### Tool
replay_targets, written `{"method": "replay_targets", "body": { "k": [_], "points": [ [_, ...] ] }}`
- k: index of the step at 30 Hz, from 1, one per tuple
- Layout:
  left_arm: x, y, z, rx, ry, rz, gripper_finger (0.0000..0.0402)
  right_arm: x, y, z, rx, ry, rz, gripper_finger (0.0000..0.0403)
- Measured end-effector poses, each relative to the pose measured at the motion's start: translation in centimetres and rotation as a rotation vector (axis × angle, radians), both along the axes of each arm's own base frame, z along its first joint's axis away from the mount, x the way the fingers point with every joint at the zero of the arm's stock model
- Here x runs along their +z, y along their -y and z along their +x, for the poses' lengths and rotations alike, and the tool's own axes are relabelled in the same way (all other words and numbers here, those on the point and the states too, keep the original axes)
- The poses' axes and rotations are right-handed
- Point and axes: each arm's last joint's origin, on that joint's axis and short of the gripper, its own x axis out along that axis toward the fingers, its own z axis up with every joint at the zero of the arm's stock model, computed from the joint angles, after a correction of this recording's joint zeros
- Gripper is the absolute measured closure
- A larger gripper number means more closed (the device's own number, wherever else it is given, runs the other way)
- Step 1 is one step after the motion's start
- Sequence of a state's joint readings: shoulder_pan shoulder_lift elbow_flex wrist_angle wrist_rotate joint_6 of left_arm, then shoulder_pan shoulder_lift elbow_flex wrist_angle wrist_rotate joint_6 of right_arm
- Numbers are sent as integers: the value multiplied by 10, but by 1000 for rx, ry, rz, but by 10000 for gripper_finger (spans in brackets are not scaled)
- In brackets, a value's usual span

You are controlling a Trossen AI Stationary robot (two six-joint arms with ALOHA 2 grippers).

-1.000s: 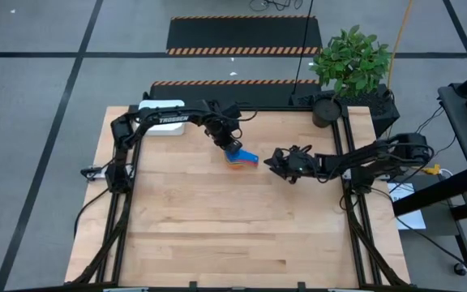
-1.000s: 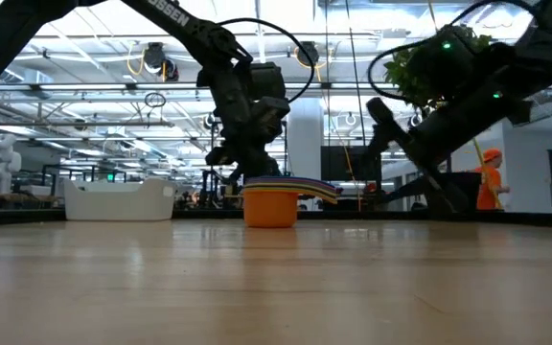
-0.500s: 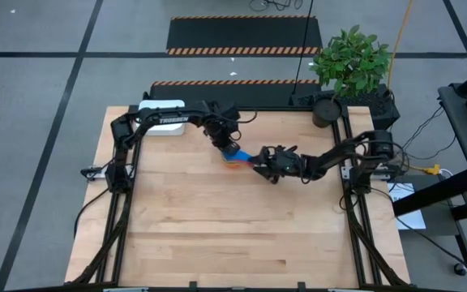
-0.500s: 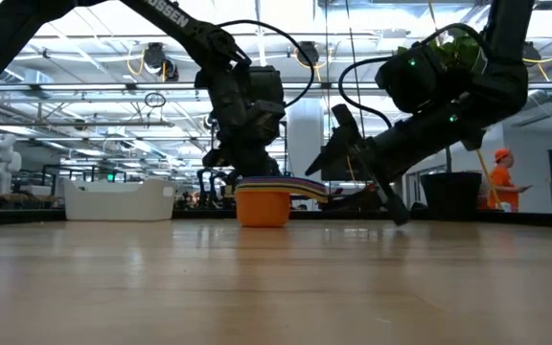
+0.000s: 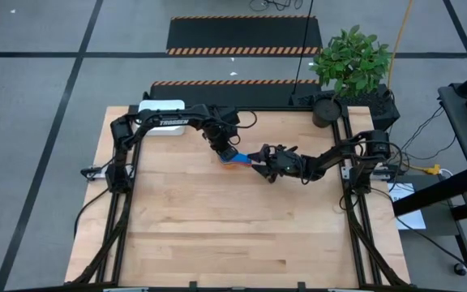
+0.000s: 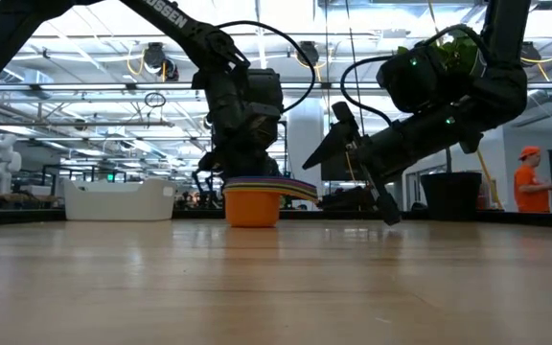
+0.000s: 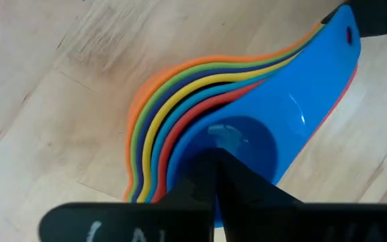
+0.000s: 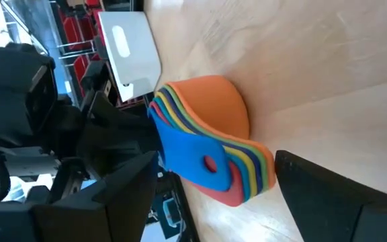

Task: Nest measuring cups in basket
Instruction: Put the nested measuring cups into the white bin

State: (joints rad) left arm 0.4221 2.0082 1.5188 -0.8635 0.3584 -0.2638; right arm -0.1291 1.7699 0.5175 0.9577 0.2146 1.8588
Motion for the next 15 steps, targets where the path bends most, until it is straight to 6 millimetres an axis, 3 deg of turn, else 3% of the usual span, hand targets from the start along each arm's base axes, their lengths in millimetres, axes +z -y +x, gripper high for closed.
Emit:
{"method": "replay_targets", "body": {
  "k": [8, 15],
  "points": [
    [0, 0, 0, -15, 5, 6, 380, -3, 0, -1, 17, -39, -19, 110],
    [-1, -3, -1, -15, 7, 5, 398, -5, 0, -1, 23, -78, -22, 110]
  ]
}}
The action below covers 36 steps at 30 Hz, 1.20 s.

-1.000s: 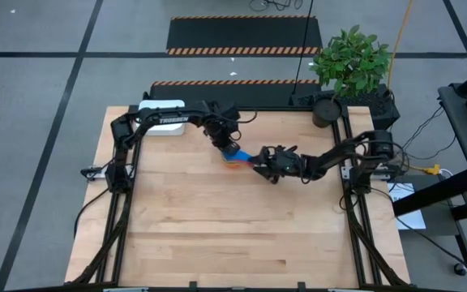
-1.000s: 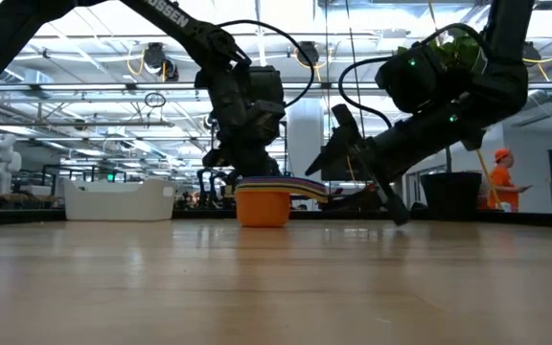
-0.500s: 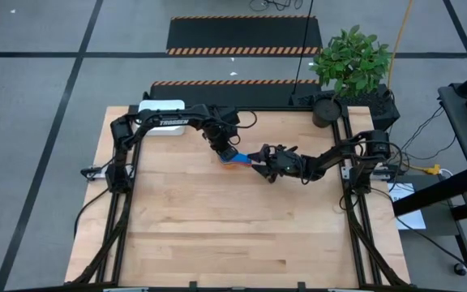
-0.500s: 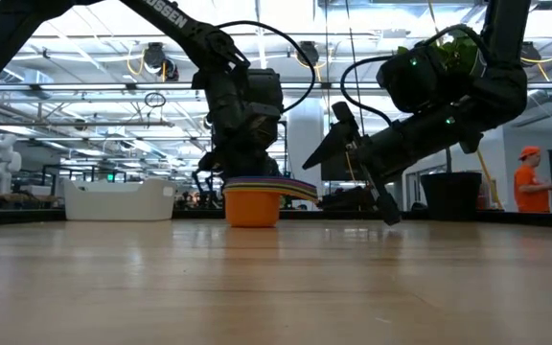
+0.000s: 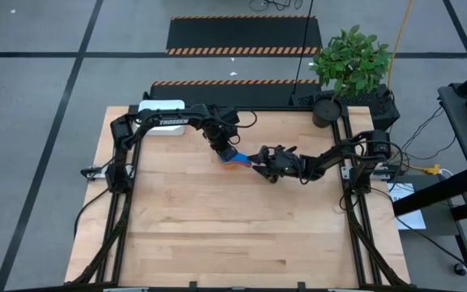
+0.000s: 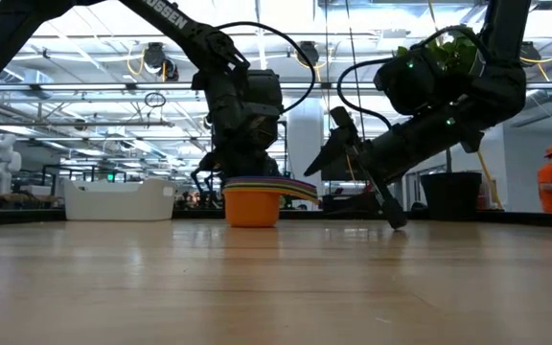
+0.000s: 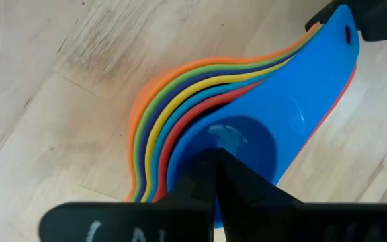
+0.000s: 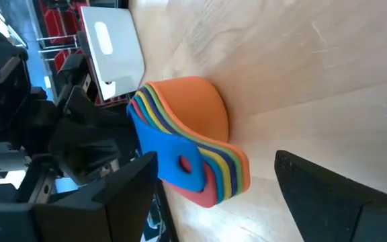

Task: Nest measuring cups in basket
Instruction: Put the nested measuring cups into the white bin

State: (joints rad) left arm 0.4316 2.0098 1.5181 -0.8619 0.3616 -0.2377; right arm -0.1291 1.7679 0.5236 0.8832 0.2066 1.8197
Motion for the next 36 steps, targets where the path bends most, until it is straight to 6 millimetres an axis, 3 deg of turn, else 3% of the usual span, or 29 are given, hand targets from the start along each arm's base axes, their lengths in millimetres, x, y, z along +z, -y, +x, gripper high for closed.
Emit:
{"method": "replay_targets", "body": {
  "k": [10, 18, 30, 36],
  "points": [
    [0, -1, 0, 0, -3, 7, 387, 8, 4, 35, 39, -5, -22, 110],
    [0, -1, 0, 7, -5, 3, 388, 4, 6, 37, -19, 18, -43, 124],
    [0, -1, -1, 4, -5, 3, 397, 9, 7, 39, 1, 52, -101, 227],
    [2, 0, -2, 0, -12, 3, 361, 13, 7, 40, 14, 76, -146, 278]
  ]
}}
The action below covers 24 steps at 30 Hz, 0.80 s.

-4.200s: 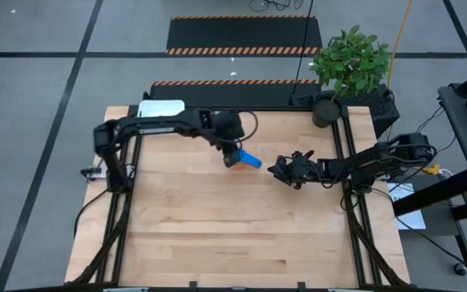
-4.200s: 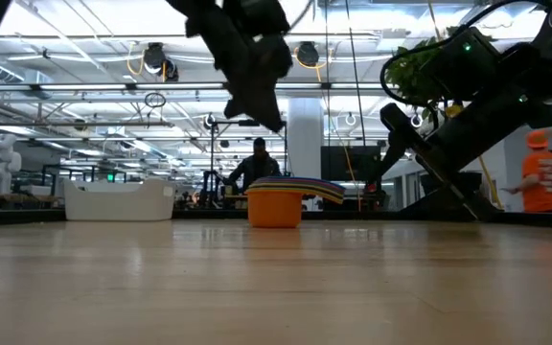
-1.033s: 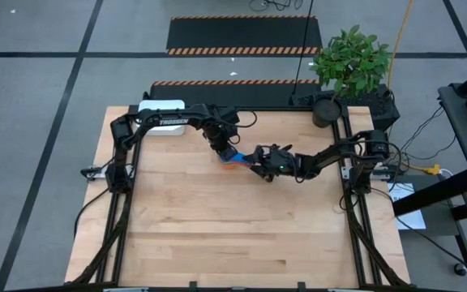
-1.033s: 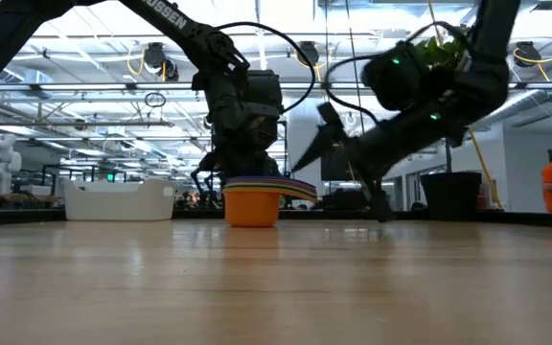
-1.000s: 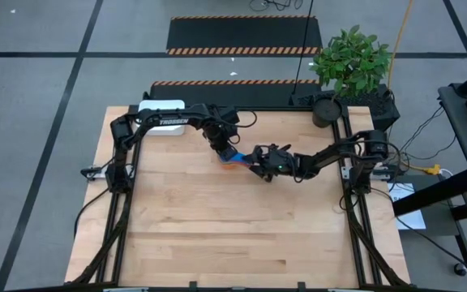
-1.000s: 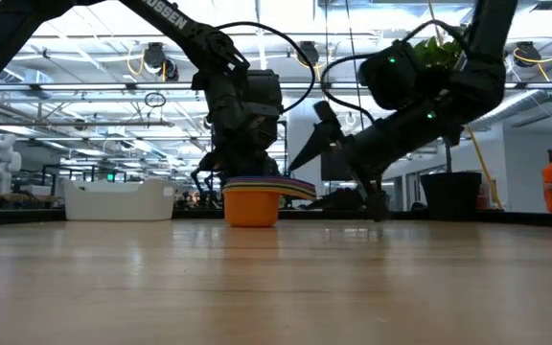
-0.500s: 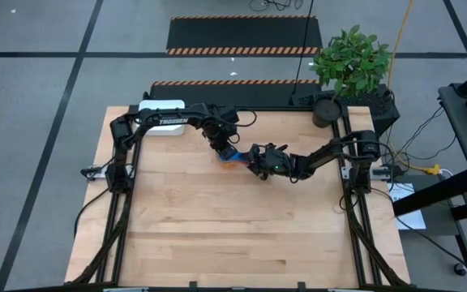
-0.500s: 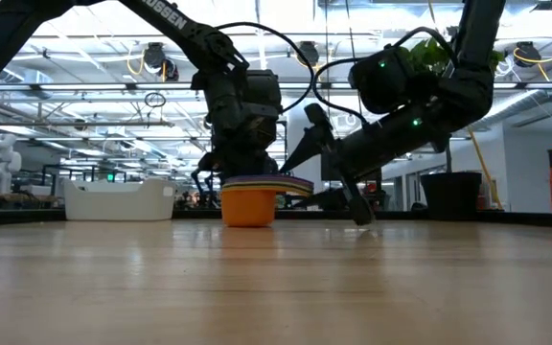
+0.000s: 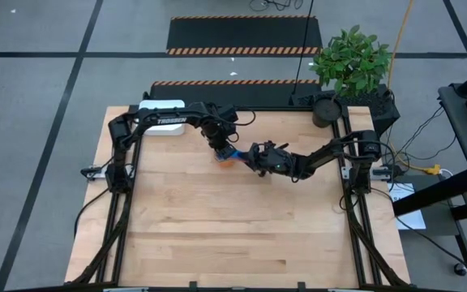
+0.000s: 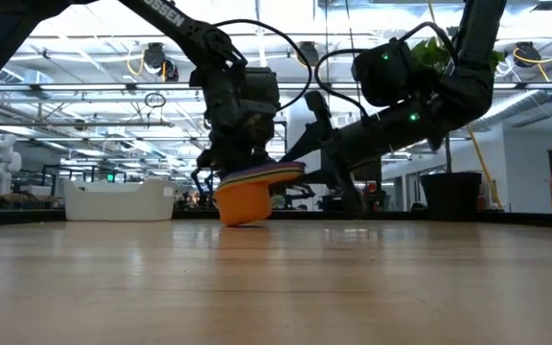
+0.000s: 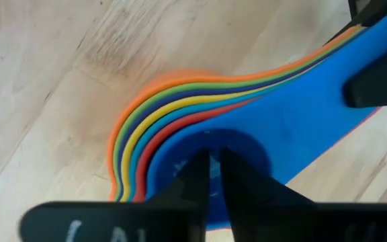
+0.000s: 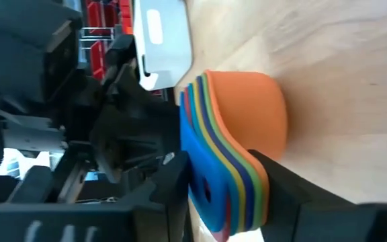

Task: Nest measuring cups in basket
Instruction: Put the nested measuring cups into the white bin

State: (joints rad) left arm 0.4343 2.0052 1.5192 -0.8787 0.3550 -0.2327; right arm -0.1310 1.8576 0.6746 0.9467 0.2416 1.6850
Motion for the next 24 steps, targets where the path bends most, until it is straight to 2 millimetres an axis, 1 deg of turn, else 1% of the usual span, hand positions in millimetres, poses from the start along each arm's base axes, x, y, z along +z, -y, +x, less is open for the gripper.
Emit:
{"method": "replay_targets", "body": {
  "k": [7, 10, 15, 19, 24],
  "points": [
    [12, 3, -5, -18, 15, 20, 296, 3, 0, 1, 9, 12, -31, 305],
    [24, 6, -11, -17, 12, 22, 264, 4, 0, 2, 15, 19, -32, 316],
    [47, 12, -29, 6, -30, 4, 224, 5, 0, 2, 30, 37, -29, 334],
    [69, 18, -44, 18, -36, 1, 212, 8, 2, 2, 74, 68, -19, 334],
    [102, 25, -62, 71, 20, 48, 221, 11, 2, 3, 98, 119, 0, 335]
  ]
}}
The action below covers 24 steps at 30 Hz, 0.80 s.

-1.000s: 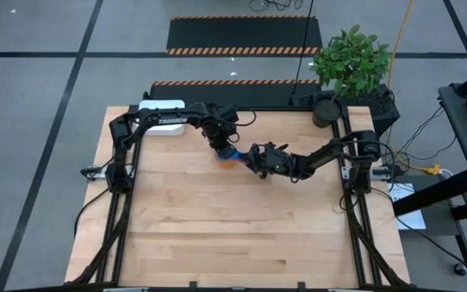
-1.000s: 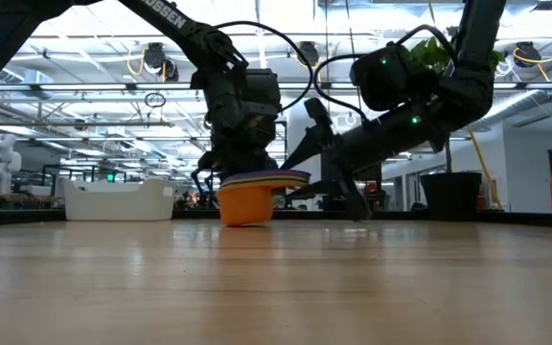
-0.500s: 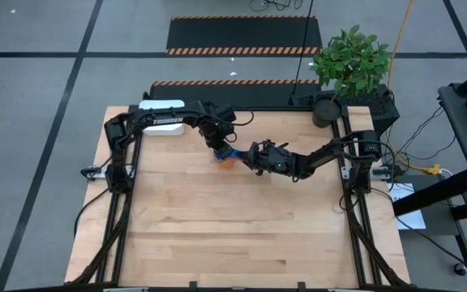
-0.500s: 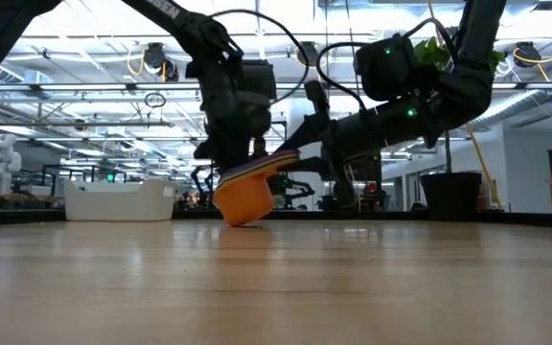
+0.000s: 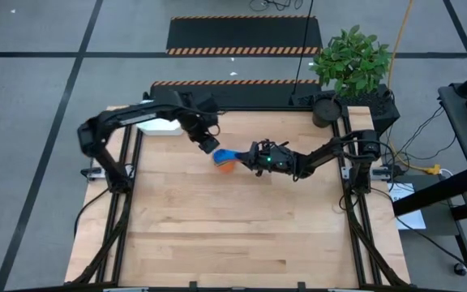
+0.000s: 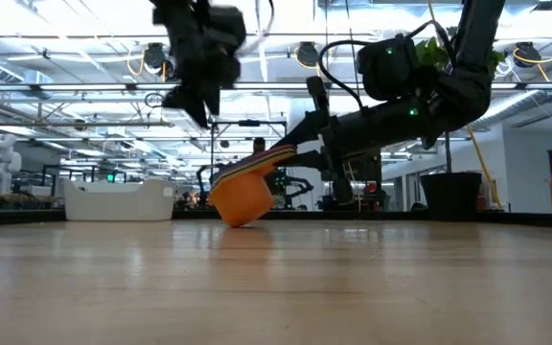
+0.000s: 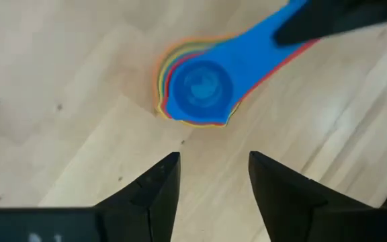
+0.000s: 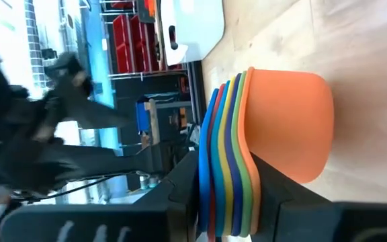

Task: Nest measuring cups in basket
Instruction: Put the nested measuring cups into the white bin

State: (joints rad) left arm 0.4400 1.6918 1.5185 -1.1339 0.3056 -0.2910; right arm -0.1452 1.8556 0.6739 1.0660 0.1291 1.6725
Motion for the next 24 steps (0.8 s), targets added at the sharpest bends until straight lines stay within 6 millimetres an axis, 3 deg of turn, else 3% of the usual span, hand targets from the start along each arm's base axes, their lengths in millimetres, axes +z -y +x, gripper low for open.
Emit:
{"method": "replay_targets", "body": {
  "k": [7, 11, 14, 19, 24],
  "points": [
    [58, 13, -42, 167, 86, 257, 254, 28, 1, 3, 4, -46, -26, 336],
    [71, 8, -64, 245, 77, 383, 267, 59, 5, 9, 15, -75, -105, 336],
    [65, -3, -75, 281, 19, 383, 272, 79, 9, 11, 16, -107, -165, 336],
    [37, -24, -93, 364, -94, 351, 271, 103, 21, 2, -28, -119, -226, 336],
    [0, -38, -116, 475, -257, 310, 234, 130, 32, -20, -99, -122, -285, 336]
  ]
}}
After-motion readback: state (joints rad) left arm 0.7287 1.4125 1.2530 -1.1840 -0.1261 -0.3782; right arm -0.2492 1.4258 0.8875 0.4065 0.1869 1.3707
